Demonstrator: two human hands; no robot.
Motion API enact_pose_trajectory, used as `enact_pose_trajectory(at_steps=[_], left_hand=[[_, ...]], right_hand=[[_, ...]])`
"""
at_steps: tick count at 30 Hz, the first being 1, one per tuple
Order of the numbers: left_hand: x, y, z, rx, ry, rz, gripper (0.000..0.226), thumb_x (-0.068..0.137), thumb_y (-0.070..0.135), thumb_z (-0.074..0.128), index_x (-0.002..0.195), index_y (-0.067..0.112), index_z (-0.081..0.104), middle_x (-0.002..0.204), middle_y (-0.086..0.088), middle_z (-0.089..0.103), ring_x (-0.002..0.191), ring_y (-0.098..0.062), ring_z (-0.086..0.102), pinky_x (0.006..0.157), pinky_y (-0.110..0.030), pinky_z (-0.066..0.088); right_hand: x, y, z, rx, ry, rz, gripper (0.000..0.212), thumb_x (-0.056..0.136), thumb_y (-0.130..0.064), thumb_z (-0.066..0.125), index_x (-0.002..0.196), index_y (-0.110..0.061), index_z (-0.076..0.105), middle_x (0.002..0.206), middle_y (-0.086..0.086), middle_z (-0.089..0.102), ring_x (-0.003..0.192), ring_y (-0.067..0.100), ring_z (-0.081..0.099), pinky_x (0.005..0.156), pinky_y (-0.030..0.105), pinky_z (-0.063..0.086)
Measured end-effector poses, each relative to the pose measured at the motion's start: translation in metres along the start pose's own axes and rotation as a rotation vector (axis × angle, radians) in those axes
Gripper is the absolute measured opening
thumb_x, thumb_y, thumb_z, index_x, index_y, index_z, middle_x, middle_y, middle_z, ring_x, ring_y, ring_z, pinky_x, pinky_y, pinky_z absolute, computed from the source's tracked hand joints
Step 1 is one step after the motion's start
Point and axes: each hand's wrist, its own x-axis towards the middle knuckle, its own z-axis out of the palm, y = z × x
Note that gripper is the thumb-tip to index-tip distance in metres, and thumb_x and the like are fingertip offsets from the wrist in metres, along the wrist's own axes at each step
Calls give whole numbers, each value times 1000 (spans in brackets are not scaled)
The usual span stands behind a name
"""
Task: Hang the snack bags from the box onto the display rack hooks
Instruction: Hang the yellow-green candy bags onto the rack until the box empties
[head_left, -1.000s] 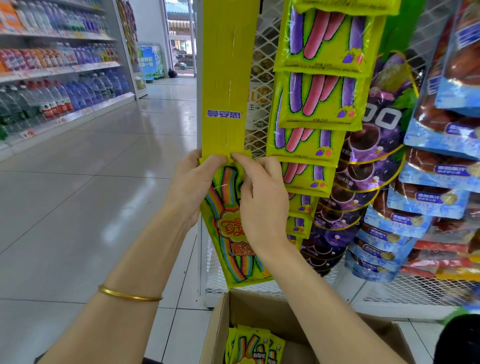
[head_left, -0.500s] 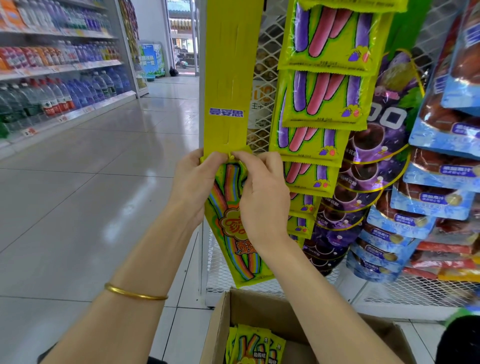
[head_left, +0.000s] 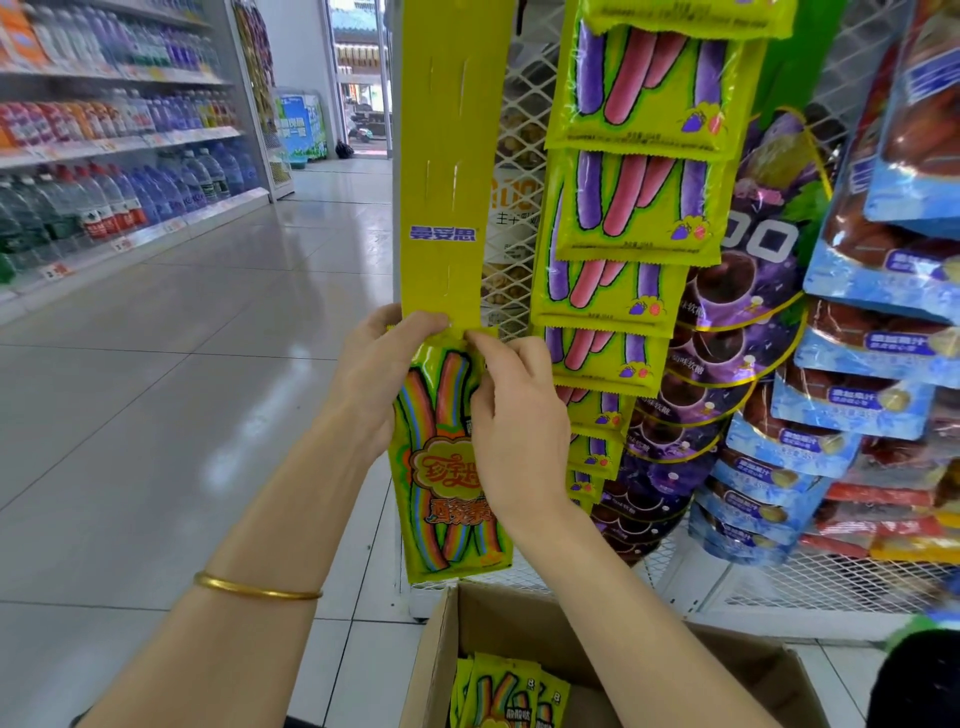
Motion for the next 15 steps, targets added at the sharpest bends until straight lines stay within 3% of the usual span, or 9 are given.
enact_pose_trajectory(at_steps=[6,13,15], left_hand=[[-1,1,-3,72,-5,83,10,86,16,63,96,16,64,91,-4,73,80,-22,69,80,-40,56],[2,3,-7,-21,-50,45,45,83,30,66,121,8,57,103,-8,71,92,-25,69,87,-42,54],[1,4,-6,-32,-49,47,44,83,28,66,120,7,57,102,-8,72,91,-24,70,86,-42,55]], right_hand=[[4,-3,0,93,73,-1,38,88,-2,46,120,-18,59,101,8,49,69,28,56,54,42,50],[19,-6,-2,82,135,-40,39,84,-7,41,115,-18,64,98,8,51,72,23,54,54,39,50],[22,-7,-3,60,118,-51,40,85,-8,41,116,-18,64,97,8,50,73,22,54,53,37,50]])
